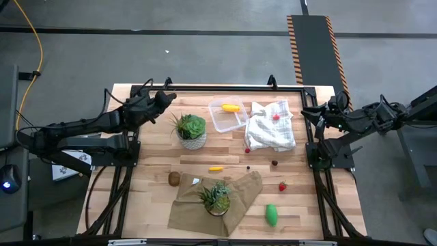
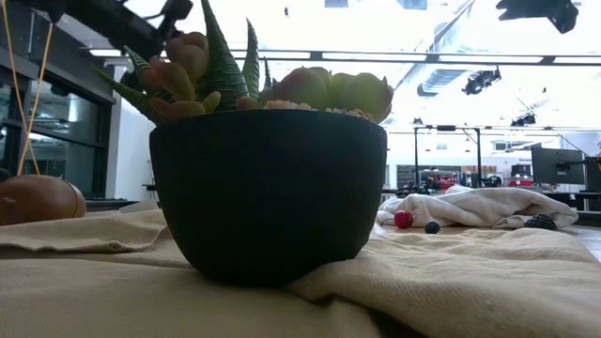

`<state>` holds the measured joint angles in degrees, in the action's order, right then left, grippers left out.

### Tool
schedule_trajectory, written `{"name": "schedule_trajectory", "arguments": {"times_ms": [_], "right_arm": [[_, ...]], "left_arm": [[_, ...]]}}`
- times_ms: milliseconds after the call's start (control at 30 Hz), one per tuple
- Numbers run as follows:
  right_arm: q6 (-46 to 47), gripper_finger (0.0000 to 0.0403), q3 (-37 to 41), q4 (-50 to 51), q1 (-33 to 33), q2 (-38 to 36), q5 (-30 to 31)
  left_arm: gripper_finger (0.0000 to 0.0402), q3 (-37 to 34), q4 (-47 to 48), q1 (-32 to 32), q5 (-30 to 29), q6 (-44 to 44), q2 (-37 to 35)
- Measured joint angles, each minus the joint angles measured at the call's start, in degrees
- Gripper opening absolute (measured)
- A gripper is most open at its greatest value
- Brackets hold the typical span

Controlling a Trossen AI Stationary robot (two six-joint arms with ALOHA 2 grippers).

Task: Pick and placing Produce into tupperware
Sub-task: Put the black cherry into the transparent bin

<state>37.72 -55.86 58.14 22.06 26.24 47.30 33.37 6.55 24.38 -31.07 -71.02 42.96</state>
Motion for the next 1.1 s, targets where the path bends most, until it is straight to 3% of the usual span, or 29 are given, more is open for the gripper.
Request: {"name": "schedule_trajectory", "arguments": {"times_ms": [333,767,933,1100], "right_arm": [[0.00,0.0094,0.00,-2.15,-0.02,0.06,-0.41],[-0.04,0.0094,0.00,-2.37,-0.02,1.72,0.32],[-0.18,0.0094,0.00,-2.33,-0.02,3.09,0.42],[-0.18,0.0094,0.00,-2.35,-0.02,4.48,0.42]], "left_arm": [[0.0104,11.99,1.34,0.02,4.57,24.05,1.48],[0.0104,40.29,27.11,0.11,10.74,41.55,16.87],[0.0104,48.30,32.96,5.32,20.03,45.14,23.60],[0.0104,51.65,34.40,10.50,28.94,48.26,29.22]]}}
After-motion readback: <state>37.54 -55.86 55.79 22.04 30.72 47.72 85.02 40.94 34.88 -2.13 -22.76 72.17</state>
